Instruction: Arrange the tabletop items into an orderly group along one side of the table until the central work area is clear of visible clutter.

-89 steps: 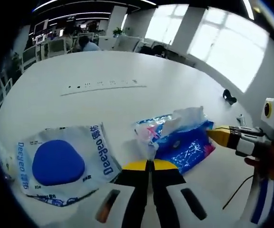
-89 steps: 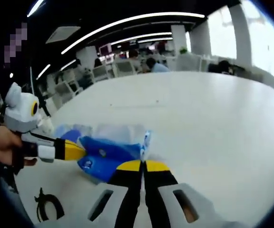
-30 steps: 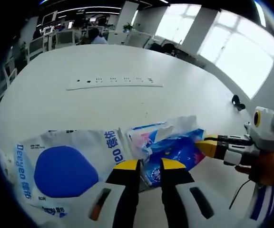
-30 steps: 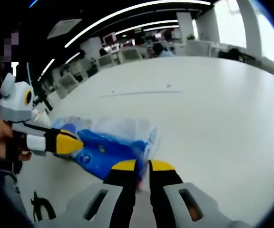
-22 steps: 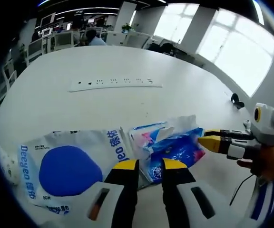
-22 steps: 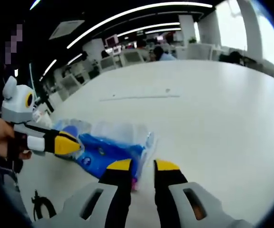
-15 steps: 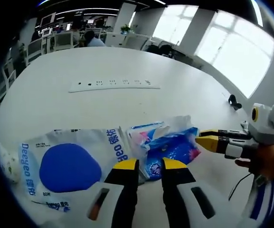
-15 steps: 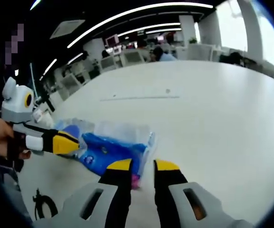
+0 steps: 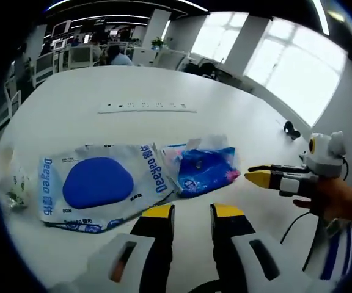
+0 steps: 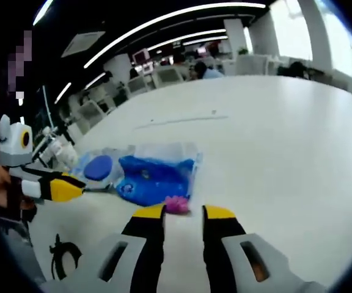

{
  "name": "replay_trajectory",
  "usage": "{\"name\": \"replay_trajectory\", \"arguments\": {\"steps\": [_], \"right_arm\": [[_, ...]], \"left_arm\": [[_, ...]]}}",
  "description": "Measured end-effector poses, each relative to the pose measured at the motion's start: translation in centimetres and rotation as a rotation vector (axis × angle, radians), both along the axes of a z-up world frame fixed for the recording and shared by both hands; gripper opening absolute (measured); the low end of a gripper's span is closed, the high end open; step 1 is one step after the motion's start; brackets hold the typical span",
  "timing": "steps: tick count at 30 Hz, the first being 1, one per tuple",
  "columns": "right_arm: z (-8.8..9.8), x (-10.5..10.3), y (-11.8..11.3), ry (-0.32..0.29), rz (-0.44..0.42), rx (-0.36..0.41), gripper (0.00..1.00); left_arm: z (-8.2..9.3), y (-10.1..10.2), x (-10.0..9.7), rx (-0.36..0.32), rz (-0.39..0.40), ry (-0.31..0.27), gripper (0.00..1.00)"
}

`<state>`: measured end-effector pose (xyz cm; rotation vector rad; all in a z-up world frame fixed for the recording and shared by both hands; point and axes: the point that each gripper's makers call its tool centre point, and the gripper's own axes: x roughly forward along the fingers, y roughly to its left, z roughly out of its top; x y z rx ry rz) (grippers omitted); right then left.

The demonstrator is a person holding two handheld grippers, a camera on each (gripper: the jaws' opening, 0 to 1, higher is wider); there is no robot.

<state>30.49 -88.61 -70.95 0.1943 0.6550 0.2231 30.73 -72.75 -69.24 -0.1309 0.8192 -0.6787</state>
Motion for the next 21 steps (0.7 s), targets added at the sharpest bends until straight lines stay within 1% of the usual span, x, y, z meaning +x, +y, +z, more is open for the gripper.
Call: {"name": "replay_trajectory", "arguments": {"steps": [4, 9, 13, 16, 19, 21], "right_arm": [[0.4, -0.4, 0.3, 0.0, 0.005, 0.003, 0.22], [0.8, -1.5, 0.8, -0.002, 0.014, 0.006, 0.27], [0.2, -3.1, 1.2, 0.017, 0.016, 0.008, 0.28], [-0.2, -4.2, 1.5, 0.027, 0.021, 0.008, 0.29], [-0.3, -5.4, 2.1, 0.026, 0.036, 0.014, 0.33], [-0.8, -6.2, 2.5, 0.041, 0.051, 0.011, 0.35]], "left_arm": [[-0.1, 1.0, -1.0, 0.002, 0.01, 0.002, 0.23], [-0.1, 2.1, -2.3, 0.014, 0.004, -0.006, 0.23], [-0.5, 3.0, -3.6, 0.024, -0.003, 0.003, 0.24], [-0.5, 3.7, -4.2, 0.019, 0.015, 0.007, 0.25], [-0.5, 4.4, -5.0, 0.024, 0.02, 0.0, 0.26], [-0.5, 4.7, -5.4, 0.027, 0.021, 0.001, 0.27]]}}
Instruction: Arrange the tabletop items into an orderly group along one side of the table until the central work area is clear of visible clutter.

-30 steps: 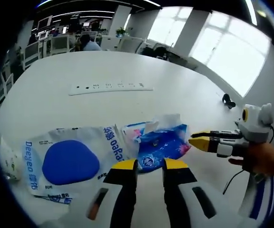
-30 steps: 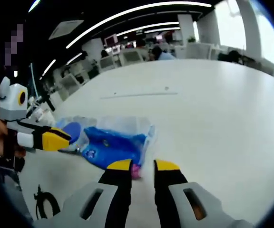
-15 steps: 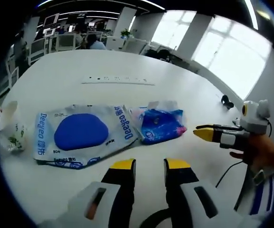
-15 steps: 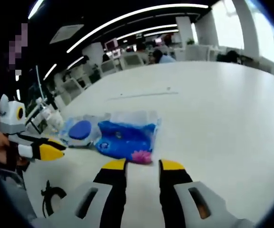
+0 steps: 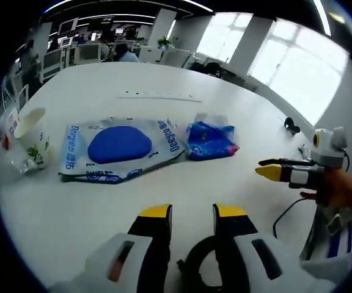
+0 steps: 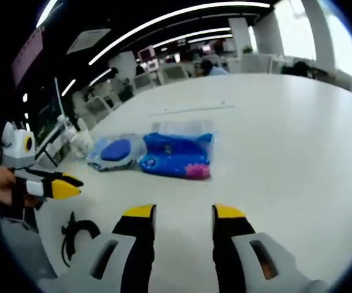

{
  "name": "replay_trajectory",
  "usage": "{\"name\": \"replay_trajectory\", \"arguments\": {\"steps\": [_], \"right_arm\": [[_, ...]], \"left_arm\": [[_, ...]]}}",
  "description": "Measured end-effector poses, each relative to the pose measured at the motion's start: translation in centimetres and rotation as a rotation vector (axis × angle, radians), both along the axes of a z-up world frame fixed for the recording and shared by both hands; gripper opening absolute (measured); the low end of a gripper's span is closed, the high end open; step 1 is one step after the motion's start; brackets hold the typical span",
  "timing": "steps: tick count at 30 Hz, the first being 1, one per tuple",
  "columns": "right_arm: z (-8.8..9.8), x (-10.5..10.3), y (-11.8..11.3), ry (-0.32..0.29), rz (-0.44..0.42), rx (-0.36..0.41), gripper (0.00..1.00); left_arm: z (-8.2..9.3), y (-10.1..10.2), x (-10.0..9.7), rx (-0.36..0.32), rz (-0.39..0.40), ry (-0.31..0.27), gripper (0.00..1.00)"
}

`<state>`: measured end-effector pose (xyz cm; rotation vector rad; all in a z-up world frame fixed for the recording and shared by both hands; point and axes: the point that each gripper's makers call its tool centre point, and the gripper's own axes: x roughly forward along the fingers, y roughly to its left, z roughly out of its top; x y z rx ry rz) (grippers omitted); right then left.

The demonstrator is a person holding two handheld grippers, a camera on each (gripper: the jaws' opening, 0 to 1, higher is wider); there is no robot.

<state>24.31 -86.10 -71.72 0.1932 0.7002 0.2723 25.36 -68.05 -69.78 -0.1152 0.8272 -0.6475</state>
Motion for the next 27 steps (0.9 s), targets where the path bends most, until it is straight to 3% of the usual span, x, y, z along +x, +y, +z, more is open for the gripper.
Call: {"name": "replay_trajectory", "arguments": {"steps": [15, 27], "right_arm": [[0.5, -2.7, 3.3, -0.012, 0.112, -0.026, 0.53], [0.0, -4.6, 4.7, 0.001, 0.13, -0.017, 0.63]], "left_arm": [[-0.6, 0.9, -2.8, 0.008, -0.029, -0.004, 0.33], [-0.9, 1.2, -4.8, 0.002, -0.061, -0.009, 0.41]]}}
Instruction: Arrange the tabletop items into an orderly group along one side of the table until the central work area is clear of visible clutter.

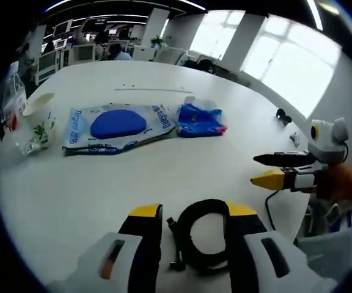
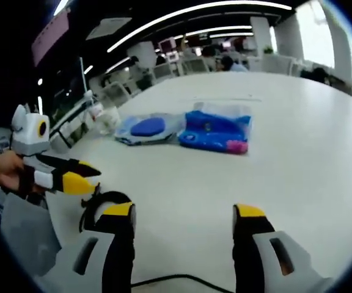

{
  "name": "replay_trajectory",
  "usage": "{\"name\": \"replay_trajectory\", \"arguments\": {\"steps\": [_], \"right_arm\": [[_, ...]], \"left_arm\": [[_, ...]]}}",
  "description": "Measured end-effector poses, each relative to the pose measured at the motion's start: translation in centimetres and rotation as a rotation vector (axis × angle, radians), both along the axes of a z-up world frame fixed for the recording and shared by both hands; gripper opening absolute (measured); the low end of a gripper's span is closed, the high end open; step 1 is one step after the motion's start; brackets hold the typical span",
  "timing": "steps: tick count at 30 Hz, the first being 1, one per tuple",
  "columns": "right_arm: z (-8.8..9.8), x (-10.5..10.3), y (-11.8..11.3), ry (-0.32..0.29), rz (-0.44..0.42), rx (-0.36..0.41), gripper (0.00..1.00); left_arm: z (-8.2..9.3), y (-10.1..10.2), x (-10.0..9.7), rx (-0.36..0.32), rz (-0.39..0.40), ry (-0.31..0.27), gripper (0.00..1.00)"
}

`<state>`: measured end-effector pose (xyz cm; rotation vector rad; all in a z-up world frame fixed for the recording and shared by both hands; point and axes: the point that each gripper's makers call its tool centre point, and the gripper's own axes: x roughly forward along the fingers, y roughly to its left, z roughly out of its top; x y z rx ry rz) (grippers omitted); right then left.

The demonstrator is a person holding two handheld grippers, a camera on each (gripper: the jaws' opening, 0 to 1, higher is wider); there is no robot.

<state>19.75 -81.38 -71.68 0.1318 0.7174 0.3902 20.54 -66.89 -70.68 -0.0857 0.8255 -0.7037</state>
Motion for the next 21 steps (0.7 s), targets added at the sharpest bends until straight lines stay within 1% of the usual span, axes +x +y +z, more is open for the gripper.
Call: {"name": "replay_trajectory", "arguments": {"steps": [4, 9, 11, 15, 19, 21], "right_arm": [[-0.1, -0.7, 0.9, 0.004, 0.013, 0.011, 0.67], [-0.1, -1.4, 2.0, 0.001, 0.048, 0.013, 0.7], [-0.2, -1.6, 2.5, 0.002, 0.06, 0.008, 0.72], [-0.7, -2.1, 3.3, 0.017, 0.093, -0.017, 0.73], [-1.1, -2.6, 4.3, 0.03, 0.119, -0.026, 0.77], [-1.3, -2.7, 4.8, 0.029, 0.134, -0.039, 0.78]], "left_arm": [[-0.1, 0.5, -0.7, 0.01, 0.0, 0.0, 0.44], [-0.8, 1.1, -1.6, 0.025, -0.001, 0.003, 0.48], [-1.2, 1.3, -2.0, 0.028, 0.006, 0.012, 0.5], [-1.3, 1.4, -2.5, 0.037, 0.005, 0.008, 0.51], [-1.5, 1.7, -2.9, 0.064, -0.01, -0.003, 0.53], [-1.5, 1.7, -3.1, 0.067, -0.012, -0.006, 0.54]]}}
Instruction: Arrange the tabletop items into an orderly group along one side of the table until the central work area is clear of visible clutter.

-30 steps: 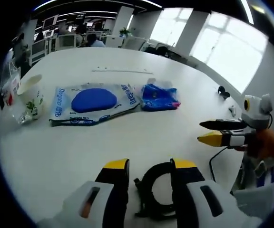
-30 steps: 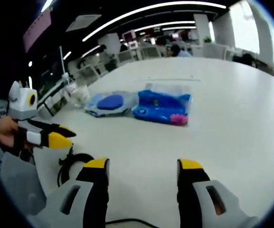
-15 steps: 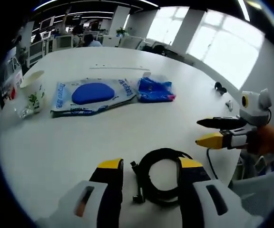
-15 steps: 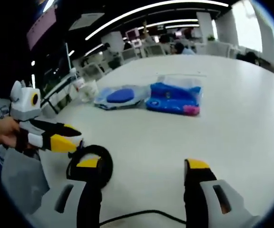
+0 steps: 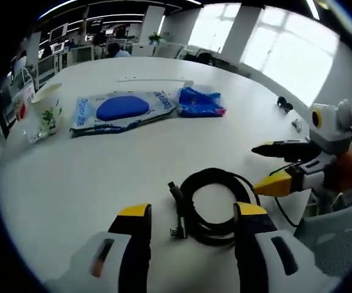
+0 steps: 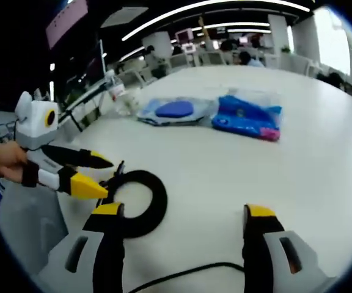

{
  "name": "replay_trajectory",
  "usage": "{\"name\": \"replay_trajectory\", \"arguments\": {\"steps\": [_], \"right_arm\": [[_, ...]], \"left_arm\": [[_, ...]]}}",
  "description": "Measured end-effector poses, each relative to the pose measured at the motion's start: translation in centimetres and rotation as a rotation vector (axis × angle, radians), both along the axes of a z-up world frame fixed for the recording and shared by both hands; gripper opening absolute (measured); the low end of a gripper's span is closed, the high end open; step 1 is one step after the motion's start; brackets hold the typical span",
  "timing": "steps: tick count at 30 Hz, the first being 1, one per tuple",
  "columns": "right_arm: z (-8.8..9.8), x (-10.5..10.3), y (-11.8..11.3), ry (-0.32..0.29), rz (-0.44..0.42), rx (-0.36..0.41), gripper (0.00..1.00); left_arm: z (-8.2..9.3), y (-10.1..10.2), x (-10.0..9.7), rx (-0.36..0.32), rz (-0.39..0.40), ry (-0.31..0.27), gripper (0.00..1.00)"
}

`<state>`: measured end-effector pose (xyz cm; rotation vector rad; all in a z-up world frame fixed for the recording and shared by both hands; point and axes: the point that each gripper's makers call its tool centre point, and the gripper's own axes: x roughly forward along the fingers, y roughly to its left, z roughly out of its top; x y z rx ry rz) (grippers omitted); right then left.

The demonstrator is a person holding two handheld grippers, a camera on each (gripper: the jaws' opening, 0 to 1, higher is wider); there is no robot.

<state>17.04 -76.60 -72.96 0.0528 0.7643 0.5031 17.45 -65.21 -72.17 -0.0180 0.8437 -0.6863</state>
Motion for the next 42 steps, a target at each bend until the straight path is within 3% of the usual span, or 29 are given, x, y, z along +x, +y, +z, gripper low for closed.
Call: {"name": "replay_trajectory", "arguments": {"steps": [5, 16, 29, 34, 42], "right_arm": [[-0.5, -0.2, 1.0, 0.014, 0.036, -0.041, 0.79], [-0.6, -0.4, 2.8, 0.002, 0.07, -0.064, 0.77], [-1.1, 0.0, 1.9, -0.003, 0.007, -0.097, 0.65], [-1.4, 0.5, 1.4, -0.021, 0.016, -0.172, 0.57], [-1.7, 1.0, 2.4, -0.043, 0.065, -0.223, 0.53]], "left_arm": [[-0.6, 0.5, -0.5, 0.063, -0.027, -0.023, 0.55], [-1.3, 1.0, -1.5, 0.071, -0.02, -0.01, 0.55], [-1.7, 1.1, -0.5, 0.12, -0.005, -0.042, 0.5], [-1.8, 0.6, 0.1, 0.147, -0.016, -0.074, 0.48], [-1.9, -0.1, 0.2, 0.176, -0.043, -0.108, 0.43]]}}
